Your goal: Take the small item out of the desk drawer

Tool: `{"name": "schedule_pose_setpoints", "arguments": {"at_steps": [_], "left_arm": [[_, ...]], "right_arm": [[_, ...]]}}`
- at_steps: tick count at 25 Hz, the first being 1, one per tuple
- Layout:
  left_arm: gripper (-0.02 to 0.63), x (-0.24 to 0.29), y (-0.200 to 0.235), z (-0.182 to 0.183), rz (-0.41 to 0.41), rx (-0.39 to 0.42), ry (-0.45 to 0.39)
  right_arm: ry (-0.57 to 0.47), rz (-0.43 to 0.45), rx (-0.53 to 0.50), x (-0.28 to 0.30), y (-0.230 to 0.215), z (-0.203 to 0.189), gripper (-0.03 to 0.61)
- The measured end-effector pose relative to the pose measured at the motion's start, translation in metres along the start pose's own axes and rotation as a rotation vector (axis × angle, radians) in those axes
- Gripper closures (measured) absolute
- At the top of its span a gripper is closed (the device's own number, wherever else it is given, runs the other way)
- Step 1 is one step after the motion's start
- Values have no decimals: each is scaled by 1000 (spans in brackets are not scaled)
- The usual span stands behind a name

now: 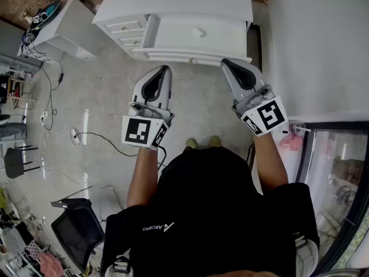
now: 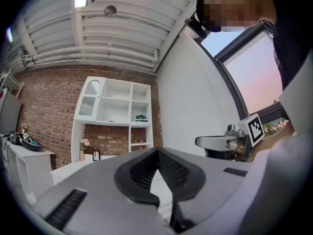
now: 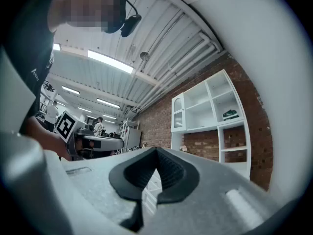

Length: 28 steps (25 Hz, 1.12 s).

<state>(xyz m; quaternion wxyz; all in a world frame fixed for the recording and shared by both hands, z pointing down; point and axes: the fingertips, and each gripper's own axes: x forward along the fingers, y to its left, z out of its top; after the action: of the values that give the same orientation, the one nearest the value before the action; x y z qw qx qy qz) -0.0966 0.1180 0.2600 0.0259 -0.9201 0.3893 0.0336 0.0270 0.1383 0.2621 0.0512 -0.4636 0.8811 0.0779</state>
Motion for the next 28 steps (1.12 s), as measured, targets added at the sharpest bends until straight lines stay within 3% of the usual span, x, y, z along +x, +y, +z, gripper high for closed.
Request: {"name": "schedule_pose_setpoints", "arguments": {"at_steps": [15, 21, 28], "left_arm": [[615, 9, -5, -3, 14, 3, 6], [615, 14, -8, -8, 26, 3, 16], [615, 27, -8, -13, 59, 3, 26]], "right_arm": [[0, -13, -34, -2, -11, 0, 575], [16, -38, -36, -4, -21, -7, 453], [54, -38, -22, -2, -41, -19, 378]]}}
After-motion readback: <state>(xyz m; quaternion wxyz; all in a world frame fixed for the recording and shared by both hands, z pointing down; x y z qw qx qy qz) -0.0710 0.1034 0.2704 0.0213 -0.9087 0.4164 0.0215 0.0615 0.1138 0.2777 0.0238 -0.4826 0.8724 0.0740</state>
